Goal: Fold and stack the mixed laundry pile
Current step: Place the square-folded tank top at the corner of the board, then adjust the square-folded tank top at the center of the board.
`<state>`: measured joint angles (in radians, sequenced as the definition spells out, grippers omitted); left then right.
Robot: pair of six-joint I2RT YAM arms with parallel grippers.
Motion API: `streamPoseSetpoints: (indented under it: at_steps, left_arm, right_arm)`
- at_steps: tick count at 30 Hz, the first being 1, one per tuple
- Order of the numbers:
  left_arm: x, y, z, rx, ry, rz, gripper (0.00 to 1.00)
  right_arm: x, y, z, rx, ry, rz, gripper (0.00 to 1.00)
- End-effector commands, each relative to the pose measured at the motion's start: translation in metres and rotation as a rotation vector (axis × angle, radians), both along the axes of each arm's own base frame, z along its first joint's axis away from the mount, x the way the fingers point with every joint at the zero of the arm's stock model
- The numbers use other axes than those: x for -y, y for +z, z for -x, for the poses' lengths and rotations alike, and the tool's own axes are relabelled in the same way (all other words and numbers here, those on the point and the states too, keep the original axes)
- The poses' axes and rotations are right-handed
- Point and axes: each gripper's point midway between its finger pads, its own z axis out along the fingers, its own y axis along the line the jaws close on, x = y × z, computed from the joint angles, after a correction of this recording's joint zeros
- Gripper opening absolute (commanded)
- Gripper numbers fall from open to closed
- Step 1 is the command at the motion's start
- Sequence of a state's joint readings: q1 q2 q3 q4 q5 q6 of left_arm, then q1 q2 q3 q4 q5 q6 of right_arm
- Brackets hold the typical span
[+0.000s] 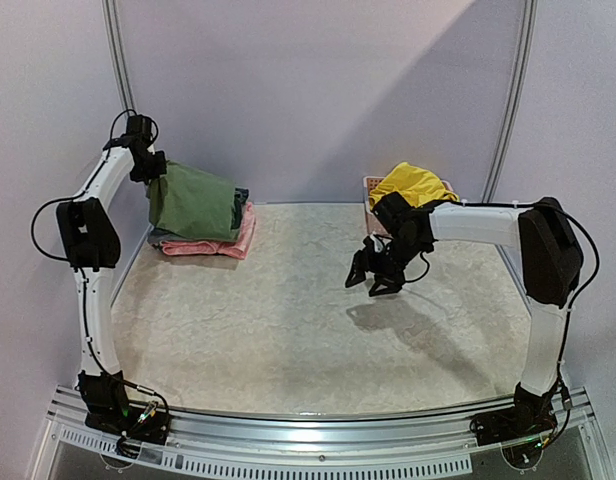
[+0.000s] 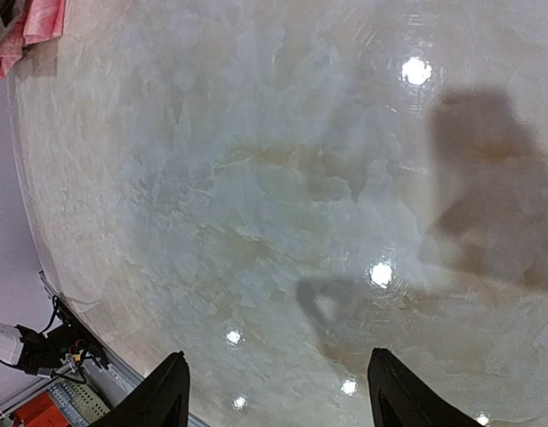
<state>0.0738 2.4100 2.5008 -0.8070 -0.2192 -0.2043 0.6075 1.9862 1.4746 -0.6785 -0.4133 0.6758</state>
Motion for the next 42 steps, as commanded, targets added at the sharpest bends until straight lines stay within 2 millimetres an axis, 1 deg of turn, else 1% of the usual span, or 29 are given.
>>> streamPoseSetpoints:
  at_steps: [1, 2, 4, 6, 7, 8, 10, 11, 12, 13, 14, 17, 18, 19, 21, 22, 25, 29, 32, 34, 36, 38, 42]
  left_arm:
    - [-0.034, -0.011, -0.018, 0.079, 0.111, 0.039, 0.00]
    - [-0.035, -0.014, -0.022, 0.090, 0.107, 0.051, 0.00]
    - [-0.029, -0.018, -0.035, 0.133, 0.070, 0.086, 0.00]
    - [-0.015, -0.021, -0.049, 0.184, 0.004, 0.150, 0.06]
    - [-0.013, -0.025, -0.053, 0.196, -0.001, 0.170, 0.12]
    - [-0.011, -0.028, -0.055, 0.198, -0.002, 0.185, 0.23]
    - [-0.008, -0.030, -0.055, 0.194, -0.013, 0.207, 0.53]
    - [-0.005, -0.028, -0.052, 0.191, -0.017, 0.218, 0.65]
    - [-0.003, -0.021, -0.051, 0.199, -0.028, 0.225, 0.84]
    - [-0.002, -0.012, -0.048, 0.205, -0.033, 0.223, 0.93]
    - [-0.002, 0.000, -0.044, 0.216, -0.035, 0.221, 0.99]
    - [-0.002, 0.035, -0.029, 0.242, -0.045, 0.204, 1.00]
    - [-0.003, 0.050, -0.021, 0.254, -0.043, 0.202, 1.00]
    - [-0.005, 0.055, -0.014, 0.246, -0.041, 0.201, 1.00]
    - [-0.005, 0.056, 0.001, 0.208, -0.040, 0.196, 1.00]
    - [0.000, 0.055, 0.009, 0.184, -0.059, 0.204, 0.99]
    - [0.016, 0.045, 0.029, 0.104, -0.108, 0.220, 0.94]
    - [0.050, 0.051, 0.043, 0.077, -0.173, 0.256, 0.87]
    - [0.085, 0.058, 0.045, 0.071, -0.229, 0.202, 0.86]
    - [0.113, 0.062, 0.044, 0.071, -0.274, 0.169, 0.85]
    - [0.136, 0.062, 0.042, 0.070, -0.298, 0.127, 0.80]
    - [0.158, 0.058, 0.037, 0.064, -0.326, 0.092, 0.77]
    - [0.198, 0.035, 0.023, 0.020, -0.403, 0.001, 0.70]
  right_arm:
    - [-0.008, -0.007, -0.002, -0.018, 0.005, 0.020, 0.69]
    - [-0.010, -0.008, -0.002, -0.023, 0.006, 0.023, 0.69]
    - [-0.012, -0.009, -0.003, -0.028, 0.006, 0.024, 0.69]
    - [-0.014, -0.012, -0.003, -0.036, 0.006, 0.028, 0.69]
    - [-0.017, -0.012, -0.004, -0.036, 0.008, 0.028, 0.69]
    - [-0.019, -0.011, -0.005, -0.034, 0.009, 0.026, 0.69]
    - [-0.023, -0.010, -0.009, -0.026, 0.008, 0.025, 0.69]
    - [-0.024, -0.008, -0.013, -0.016, 0.005, 0.023, 0.69]
    - [-0.028, -0.003, -0.018, 0.000, 0.002, 0.013, 0.69]
    - [-0.031, 0.003, -0.023, 0.015, -0.001, 0.003, 0.69]
    - [-0.035, 0.010, -0.029, 0.036, -0.003, -0.010, 0.70]
    - [-0.049, 0.032, -0.047, 0.091, 0.001, -0.055, 0.70]
    - [-0.055, 0.038, -0.052, 0.107, 0.005, -0.075, 0.70]
    - [-0.061, 0.042, -0.058, 0.121, 0.008, -0.096, 0.70]
    - [-0.072, 0.054, -0.069, 0.155, 0.010, -0.137, 0.70]
    - [-0.077, 0.059, -0.074, 0.170, 0.012, -0.156, 0.70]
    - [-0.087, 0.061, -0.084, 0.187, 0.003, -0.200, 0.70]
    - [-0.092, 0.056, -0.083, 0.182, -0.001, -0.236, 0.70]
    - [-0.089, 0.055, -0.078, 0.180, 0.008, -0.236, 0.70]
    - [-0.084, 0.053, -0.073, 0.180, 0.017, -0.224, 0.70]
    - [-0.077, 0.047, -0.064, 0.166, 0.022, -0.208, 0.70]
    - [-0.070, 0.048, -0.053, 0.159, 0.028, -0.206, 0.70]
    - [-0.051, 0.043, -0.032, 0.148, 0.038, -0.162, 0.70]
